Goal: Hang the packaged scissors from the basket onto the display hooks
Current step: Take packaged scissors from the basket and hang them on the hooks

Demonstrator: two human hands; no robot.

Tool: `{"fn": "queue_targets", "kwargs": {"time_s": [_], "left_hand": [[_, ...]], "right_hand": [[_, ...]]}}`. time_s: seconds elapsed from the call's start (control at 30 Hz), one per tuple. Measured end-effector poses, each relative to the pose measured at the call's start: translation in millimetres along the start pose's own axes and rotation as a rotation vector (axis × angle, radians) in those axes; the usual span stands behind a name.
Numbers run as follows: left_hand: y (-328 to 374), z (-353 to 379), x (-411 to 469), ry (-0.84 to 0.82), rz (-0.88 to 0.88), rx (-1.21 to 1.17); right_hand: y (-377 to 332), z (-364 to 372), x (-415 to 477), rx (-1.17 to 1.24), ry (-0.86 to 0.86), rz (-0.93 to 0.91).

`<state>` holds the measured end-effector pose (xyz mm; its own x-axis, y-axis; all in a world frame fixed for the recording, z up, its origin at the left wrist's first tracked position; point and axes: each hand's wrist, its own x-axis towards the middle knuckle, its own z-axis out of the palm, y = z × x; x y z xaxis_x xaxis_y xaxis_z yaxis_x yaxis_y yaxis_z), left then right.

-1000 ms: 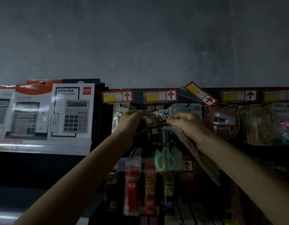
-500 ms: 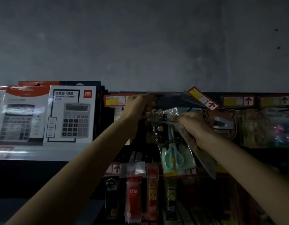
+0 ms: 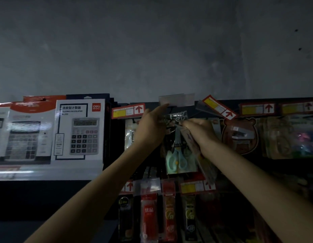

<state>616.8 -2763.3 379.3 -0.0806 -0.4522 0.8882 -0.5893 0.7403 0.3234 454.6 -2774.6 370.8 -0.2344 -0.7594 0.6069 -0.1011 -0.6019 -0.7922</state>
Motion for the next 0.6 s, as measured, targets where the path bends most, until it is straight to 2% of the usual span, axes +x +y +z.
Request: {"fn": "queue_targets", "kwargs": {"time_s": [0.2,0.6], "left_hand": [[-7.6,4.9,-7.8,0.046,0.094,0.227],[-12.7,7.3,-13.7,0.005,0.144,0.288]], "right_hand": [[7.4,10.6,4.7,0.081,0.026,0.004],[8.7,19.8,17.6,0.05,0.063,0.005]]}}
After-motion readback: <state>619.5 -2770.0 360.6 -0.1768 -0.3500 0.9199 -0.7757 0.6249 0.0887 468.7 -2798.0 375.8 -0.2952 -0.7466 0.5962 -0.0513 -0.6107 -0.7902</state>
